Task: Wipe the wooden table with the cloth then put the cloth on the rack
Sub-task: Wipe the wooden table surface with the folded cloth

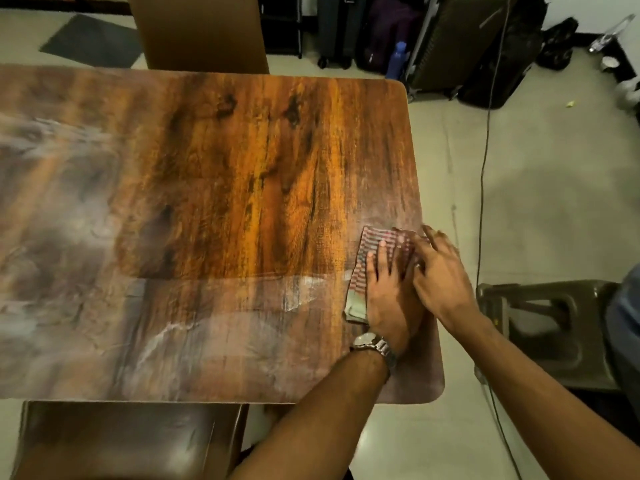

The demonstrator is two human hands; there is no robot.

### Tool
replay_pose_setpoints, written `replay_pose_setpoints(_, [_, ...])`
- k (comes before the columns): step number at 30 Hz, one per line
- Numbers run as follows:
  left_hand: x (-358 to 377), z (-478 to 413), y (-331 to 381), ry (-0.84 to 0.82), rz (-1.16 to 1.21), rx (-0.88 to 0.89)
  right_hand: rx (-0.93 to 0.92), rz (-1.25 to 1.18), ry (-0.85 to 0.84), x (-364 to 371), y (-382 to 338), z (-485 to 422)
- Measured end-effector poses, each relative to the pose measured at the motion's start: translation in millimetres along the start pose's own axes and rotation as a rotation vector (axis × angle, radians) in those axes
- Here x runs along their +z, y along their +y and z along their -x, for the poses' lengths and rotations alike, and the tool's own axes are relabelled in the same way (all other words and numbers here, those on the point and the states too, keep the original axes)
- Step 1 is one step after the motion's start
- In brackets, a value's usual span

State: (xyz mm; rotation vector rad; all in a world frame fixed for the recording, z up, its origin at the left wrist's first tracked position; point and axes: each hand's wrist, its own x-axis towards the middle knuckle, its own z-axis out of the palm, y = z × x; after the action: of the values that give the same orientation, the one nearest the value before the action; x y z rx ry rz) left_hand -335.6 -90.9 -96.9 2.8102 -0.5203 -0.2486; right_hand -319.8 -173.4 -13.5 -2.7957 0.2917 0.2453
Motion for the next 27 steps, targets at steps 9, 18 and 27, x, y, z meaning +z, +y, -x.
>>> replay_pose_setpoints(9, [-61,62,-224,0.103,0.019,-0.339,-0.073,0.062,-0.332,46,-60,-3])
replay_pose_setpoints(18, [-99,159,-402,0.178,-0.049,-0.582,-0.071,0.145,-0.324,65,-102,-26])
replay_pose_setpoints(27, [-89,185,-354,0.18,-0.011,-0.717,-0.104,0.157,-0.326,66,-103,-32])
